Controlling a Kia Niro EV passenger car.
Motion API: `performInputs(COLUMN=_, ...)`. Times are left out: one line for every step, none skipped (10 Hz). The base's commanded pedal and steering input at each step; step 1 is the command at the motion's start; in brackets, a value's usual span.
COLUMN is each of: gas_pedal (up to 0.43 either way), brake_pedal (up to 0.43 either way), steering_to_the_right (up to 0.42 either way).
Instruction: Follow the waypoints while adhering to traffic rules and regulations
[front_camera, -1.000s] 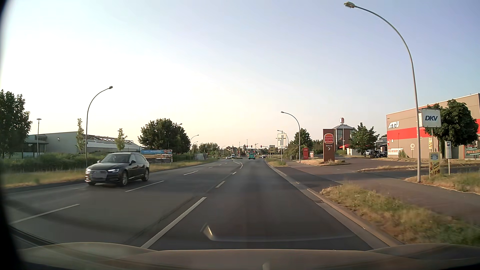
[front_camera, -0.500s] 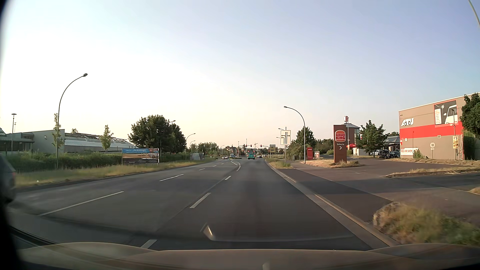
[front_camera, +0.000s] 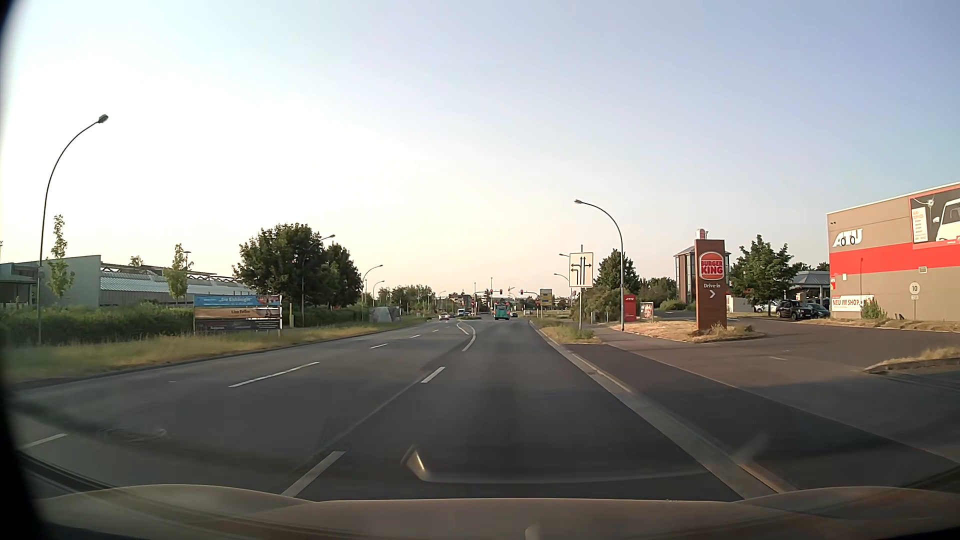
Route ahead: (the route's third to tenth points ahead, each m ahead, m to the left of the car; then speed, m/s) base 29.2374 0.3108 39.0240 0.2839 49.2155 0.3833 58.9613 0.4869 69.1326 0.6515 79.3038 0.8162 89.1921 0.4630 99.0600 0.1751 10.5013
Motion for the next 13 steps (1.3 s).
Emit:
performInputs(gas_pedal=0.098, brake_pedal=0.024, steering_to_the_right=0.002)
performInputs(gas_pedal=0.098, brake_pedal=0.030, steering_to_the_right=0.001)
performInputs(gas_pedal=0.098, brake_pedal=0.024, steering_to_the_right=0.002)
performInputs(gas_pedal=0.098, brake_pedal=0.030, steering_to_the_right=0.002)
performInputs(gas_pedal=0.098, brake_pedal=0.030, steering_to_the_right=0.001)
performInputs(gas_pedal=0.098, brake_pedal=0.030, steering_to_the_right=0.002)
performInputs(gas_pedal=0.098, brake_pedal=0.024, steering_to_the_right=0.001)
performInputs(gas_pedal=0.098, brake_pedal=0.030, steering_to_the_right=0.002)
performInputs(gas_pedal=0.098, brake_pedal=0.024, steering_to_the_right=0.002)
performInputs(gas_pedal=0.087, brake_pedal=0.030, steering_to_the_right=0.002)
performInputs(gas_pedal=0.087, brake_pedal=0.024, steering_to_the_right=0.001)
performInputs(gas_pedal=0.079, brake_pedal=0.024, steering_to_the_right=0.002)
performInputs(gas_pedal=0.079, brake_pedal=0.024, steering_to_the_right=0.002)
